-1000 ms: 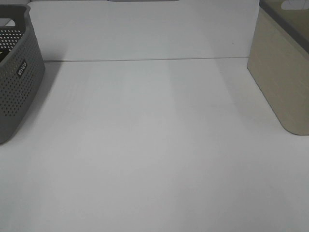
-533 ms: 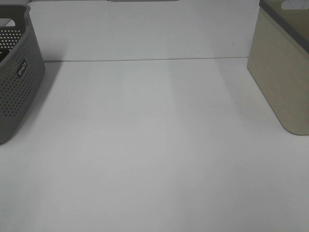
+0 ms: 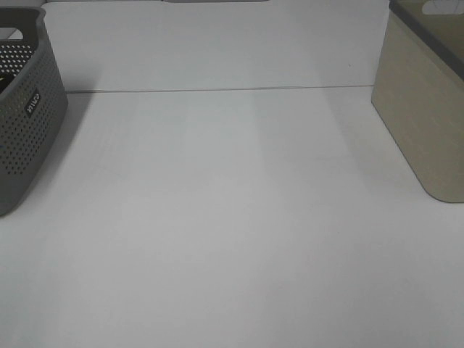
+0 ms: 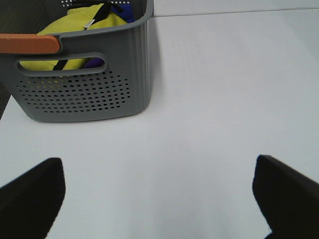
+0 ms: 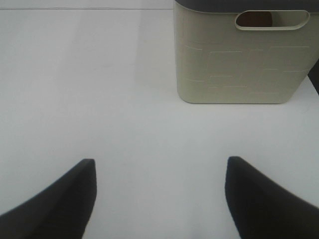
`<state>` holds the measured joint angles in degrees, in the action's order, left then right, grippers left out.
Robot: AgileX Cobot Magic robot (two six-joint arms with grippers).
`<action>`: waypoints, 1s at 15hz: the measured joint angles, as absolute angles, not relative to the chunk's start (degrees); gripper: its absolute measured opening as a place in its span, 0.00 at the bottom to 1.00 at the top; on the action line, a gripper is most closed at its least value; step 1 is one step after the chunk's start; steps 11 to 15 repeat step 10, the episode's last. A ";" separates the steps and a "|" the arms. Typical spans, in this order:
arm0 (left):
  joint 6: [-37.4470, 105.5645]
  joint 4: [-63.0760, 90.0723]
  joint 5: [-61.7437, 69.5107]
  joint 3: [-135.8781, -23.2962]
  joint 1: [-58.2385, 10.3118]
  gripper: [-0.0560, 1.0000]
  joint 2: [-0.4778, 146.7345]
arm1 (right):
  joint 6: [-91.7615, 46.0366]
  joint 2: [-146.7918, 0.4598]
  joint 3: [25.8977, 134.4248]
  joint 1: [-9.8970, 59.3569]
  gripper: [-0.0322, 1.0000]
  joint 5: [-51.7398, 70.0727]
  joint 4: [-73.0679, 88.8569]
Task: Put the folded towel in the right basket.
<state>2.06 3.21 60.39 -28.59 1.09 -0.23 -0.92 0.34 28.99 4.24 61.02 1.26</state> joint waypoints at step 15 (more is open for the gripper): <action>2.06 3.21 60.39 -28.59 1.09 0.97 -0.23 | -0.92 0.34 28.99 4.24 0.70 61.02 1.26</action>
